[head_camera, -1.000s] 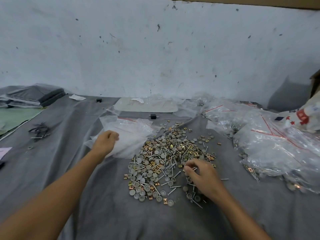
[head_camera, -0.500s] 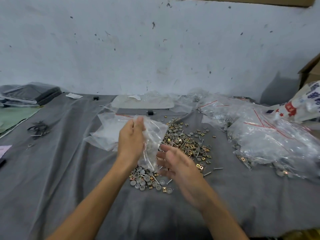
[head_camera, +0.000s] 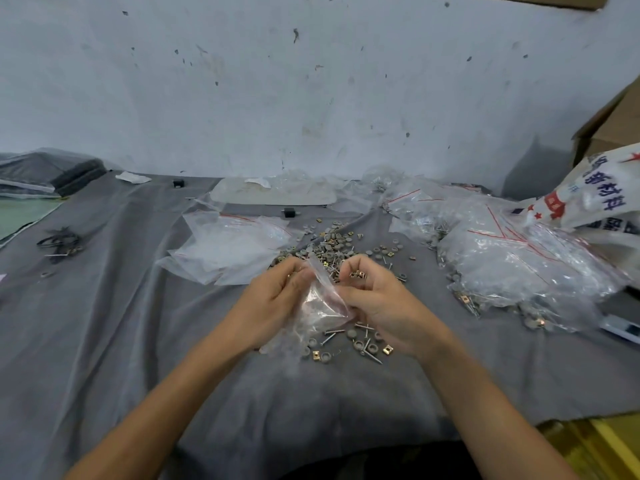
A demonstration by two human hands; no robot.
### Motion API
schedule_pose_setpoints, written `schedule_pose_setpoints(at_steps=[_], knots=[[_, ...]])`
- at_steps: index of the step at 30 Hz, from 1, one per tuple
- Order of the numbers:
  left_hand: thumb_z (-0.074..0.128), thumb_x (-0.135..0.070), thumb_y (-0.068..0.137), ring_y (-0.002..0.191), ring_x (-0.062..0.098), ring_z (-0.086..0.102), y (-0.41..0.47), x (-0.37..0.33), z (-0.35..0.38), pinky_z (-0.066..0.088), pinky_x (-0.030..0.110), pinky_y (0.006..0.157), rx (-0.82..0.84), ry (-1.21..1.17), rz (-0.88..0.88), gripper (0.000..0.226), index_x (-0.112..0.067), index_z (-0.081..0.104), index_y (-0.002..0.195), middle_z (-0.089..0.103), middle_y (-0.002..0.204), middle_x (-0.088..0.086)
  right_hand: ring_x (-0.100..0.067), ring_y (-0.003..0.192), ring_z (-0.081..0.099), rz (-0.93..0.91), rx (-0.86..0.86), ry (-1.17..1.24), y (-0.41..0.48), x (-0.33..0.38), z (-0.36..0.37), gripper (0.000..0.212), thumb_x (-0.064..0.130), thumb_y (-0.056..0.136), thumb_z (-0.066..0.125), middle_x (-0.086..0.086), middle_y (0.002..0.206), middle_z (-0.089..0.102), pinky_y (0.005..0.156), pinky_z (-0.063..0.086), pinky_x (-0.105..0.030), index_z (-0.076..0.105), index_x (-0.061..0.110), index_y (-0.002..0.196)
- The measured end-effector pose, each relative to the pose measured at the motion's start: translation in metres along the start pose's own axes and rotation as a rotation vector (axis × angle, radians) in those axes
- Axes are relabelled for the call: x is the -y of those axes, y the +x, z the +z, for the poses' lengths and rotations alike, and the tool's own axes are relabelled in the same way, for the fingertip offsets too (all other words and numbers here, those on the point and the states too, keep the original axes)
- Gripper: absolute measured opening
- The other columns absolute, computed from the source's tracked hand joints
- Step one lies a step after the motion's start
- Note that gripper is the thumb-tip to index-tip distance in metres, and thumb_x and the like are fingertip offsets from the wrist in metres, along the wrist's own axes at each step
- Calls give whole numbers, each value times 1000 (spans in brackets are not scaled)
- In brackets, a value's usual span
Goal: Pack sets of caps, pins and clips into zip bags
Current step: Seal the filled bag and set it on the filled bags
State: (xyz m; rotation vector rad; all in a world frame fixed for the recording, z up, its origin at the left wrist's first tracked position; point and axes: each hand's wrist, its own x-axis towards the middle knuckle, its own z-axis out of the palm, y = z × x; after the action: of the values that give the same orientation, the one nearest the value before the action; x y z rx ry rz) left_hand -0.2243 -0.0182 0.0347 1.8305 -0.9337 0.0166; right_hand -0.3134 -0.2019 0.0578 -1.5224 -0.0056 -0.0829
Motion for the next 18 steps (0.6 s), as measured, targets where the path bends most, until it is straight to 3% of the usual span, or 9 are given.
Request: schedule_pose_setpoints(at_steps=[2,6,8,10,12,14,18], knots=[[51,-45,102,61,3,51,4,5,-4,41,23,60,1,4,-2,25,-31,59,84,57,66,-13,-14,63,53,-46,26,-71,1,1,-4,19,-12,94,56,1,68,62,55,46,-20,61,6,92],[51,-32,104,65,8,51,12,4,-7,42,32,63,13,17,-20,27,-18,64,86,56,68,-8,-18,69,65,63,130,-178,2,8,-8,40,-14,95,45,-4,88,68,65,56,-26,78,8,96],[47,-26,106,58,7,45,14,-2,-8,38,28,58,0,-65,-55,36,-19,61,73,51,61,-9,-19,71,67,58,136,-161,4,11,-11,46,-18,92,39,-7,89,69,67,58,-27,77,7,98],[43,-30,106,52,6,40,12,-9,-8,34,23,52,-36,-176,-122,47,-24,59,62,48,54,-10,-15,77,69,1,171,-201,5,11,-12,38,-19,90,51,-11,94,71,71,56,-23,74,8,102],[41,-35,107,57,10,45,11,-14,-7,36,24,55,-49,-239,-195,50,-14,68,70,52,58,3,-13,83,69,-83,185,-222,7,8,-13,23,-6,86,72,-8,94,74,75,54,-20,74,11,101],[38,-38,107,68,16,50,9,-16,-4,39,26,65,-31,-287,-240,57,7,68,89,59,69,18,-12,80,68,-148,146,-173,8,6,-12,14,11,84,79,-3,88,74,73,54,-19,73,13,96],[41,-34,107,62,13,42,3,-19,-2,35,28,59,34,-375,-261,46,-3,66,84,51,67,2,-14,86,66,-129,266,-245,8,7,-14,16,28,93,72,-1,92,70,77,57,-28,71,15,103]])
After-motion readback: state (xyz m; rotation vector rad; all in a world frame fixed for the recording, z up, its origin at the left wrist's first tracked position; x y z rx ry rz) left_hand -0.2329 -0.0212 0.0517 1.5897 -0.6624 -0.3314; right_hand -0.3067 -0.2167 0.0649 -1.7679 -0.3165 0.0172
